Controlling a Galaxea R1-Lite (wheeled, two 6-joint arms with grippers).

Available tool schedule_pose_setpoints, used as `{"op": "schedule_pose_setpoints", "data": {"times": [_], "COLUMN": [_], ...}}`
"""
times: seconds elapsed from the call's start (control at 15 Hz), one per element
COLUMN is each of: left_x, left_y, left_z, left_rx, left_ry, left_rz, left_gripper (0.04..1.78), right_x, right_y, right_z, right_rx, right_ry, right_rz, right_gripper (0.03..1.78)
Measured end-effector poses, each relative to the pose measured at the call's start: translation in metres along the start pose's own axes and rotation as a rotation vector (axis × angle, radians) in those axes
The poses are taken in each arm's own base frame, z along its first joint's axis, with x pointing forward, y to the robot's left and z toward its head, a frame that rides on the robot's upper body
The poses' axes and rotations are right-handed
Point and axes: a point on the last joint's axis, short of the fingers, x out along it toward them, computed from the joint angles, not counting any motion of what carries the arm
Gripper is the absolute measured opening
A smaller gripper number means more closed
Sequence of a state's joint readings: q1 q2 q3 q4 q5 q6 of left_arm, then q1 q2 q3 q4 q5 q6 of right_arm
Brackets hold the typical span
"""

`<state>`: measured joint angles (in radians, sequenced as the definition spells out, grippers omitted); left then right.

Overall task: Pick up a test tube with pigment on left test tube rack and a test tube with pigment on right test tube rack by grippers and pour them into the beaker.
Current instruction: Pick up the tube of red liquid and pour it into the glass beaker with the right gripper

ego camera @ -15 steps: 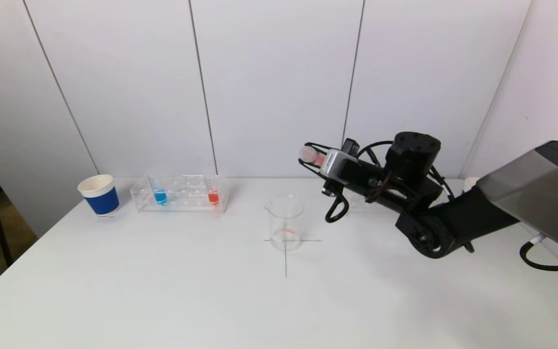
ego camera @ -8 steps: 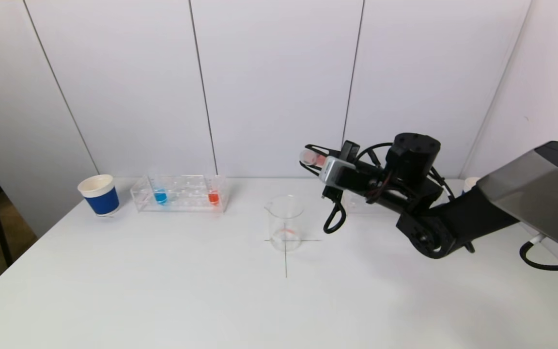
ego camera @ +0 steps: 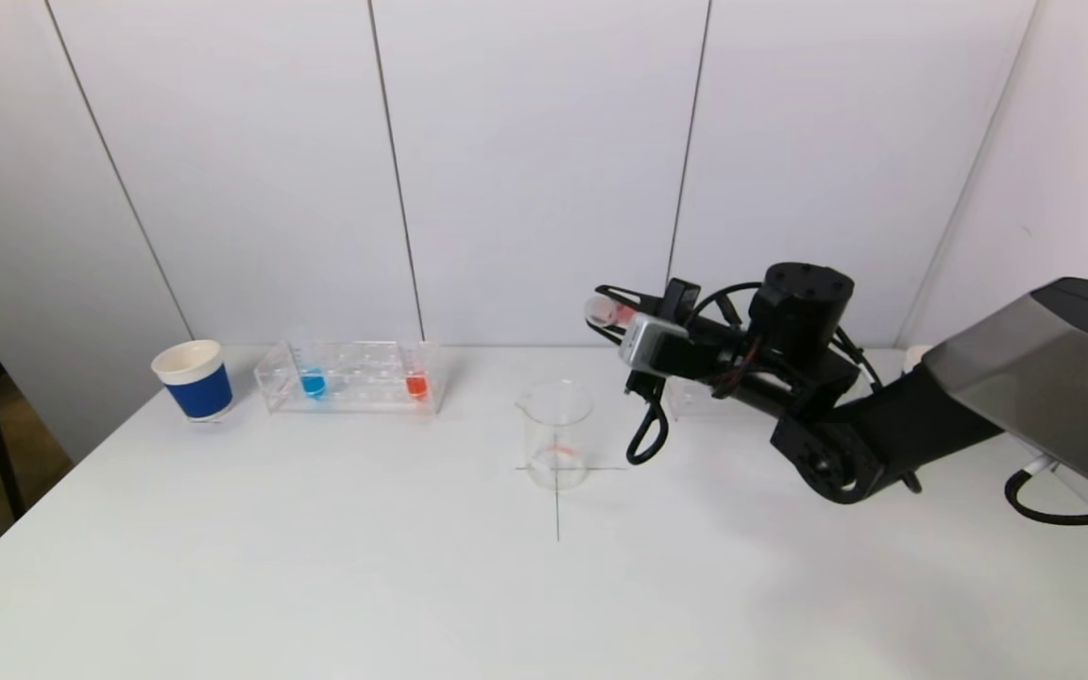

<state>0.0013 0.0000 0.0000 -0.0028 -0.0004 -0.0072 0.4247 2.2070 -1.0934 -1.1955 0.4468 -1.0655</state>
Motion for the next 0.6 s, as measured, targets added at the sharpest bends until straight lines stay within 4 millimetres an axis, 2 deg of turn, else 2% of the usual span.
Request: {"op": "schedule_pose_setpoints", "data": {"times": [0.6], "left_x": [0.0], "left_y": [0.0], "left_z": [0.0], "left_rx": [0.0], "left_ry": [0.0], "left_rz": [0.0], "left_gripper": [1.72], "right_x": [0.006], "right_y": [0.013], "right_z": [-0.002], "right_rx": [-0.049], "right_ry": [0.043], "right_rz": [0.01], "right_gripper": [0.5]}}
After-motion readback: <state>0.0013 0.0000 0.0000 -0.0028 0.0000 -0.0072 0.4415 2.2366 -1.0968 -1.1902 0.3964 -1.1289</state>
